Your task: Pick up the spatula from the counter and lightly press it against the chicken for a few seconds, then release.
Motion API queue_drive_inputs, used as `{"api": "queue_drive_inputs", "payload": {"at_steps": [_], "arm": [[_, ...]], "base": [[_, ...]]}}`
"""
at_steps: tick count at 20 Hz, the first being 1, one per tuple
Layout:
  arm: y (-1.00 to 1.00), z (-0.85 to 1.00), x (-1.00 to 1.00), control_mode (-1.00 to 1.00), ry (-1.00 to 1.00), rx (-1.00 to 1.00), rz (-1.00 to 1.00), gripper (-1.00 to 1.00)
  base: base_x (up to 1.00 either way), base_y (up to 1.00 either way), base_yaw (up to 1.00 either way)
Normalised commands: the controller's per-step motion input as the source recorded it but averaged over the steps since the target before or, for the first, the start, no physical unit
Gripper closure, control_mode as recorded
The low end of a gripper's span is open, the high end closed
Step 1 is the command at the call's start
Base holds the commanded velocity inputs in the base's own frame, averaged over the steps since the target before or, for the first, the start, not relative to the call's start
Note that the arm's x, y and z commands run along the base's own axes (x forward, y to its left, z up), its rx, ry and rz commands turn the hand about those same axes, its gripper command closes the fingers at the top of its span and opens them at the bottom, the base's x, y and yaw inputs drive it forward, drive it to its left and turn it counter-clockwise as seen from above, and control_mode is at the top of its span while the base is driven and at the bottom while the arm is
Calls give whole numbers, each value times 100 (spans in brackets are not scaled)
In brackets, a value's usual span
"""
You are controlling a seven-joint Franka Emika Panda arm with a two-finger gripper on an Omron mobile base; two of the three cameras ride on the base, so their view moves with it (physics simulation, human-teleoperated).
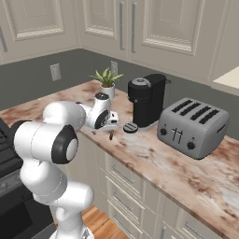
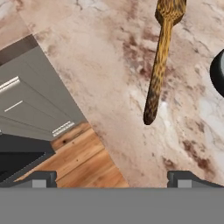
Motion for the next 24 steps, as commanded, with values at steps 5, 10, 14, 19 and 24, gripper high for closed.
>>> {"api": "queue_drive_inputs", "payload": {"at_steps": [5, 10, 14, 19, 24], "arm": [[0, -14, 17, -100, 0, 0, 3, -100], [0, -14, 17, -100, 0, 0, 3, -100], [-1, -16, 19, -100, 0, 0, 3, -100], [-2, -14, 23, -100, 1, 0, 2, -100], [-4, -13, 23, -100, 1, 0, 2, -100]], "base": [[0, 0, 0], [0, 0, 0], [0, 0, 0], [0, 0, 0], [0, 0, 0]]}}
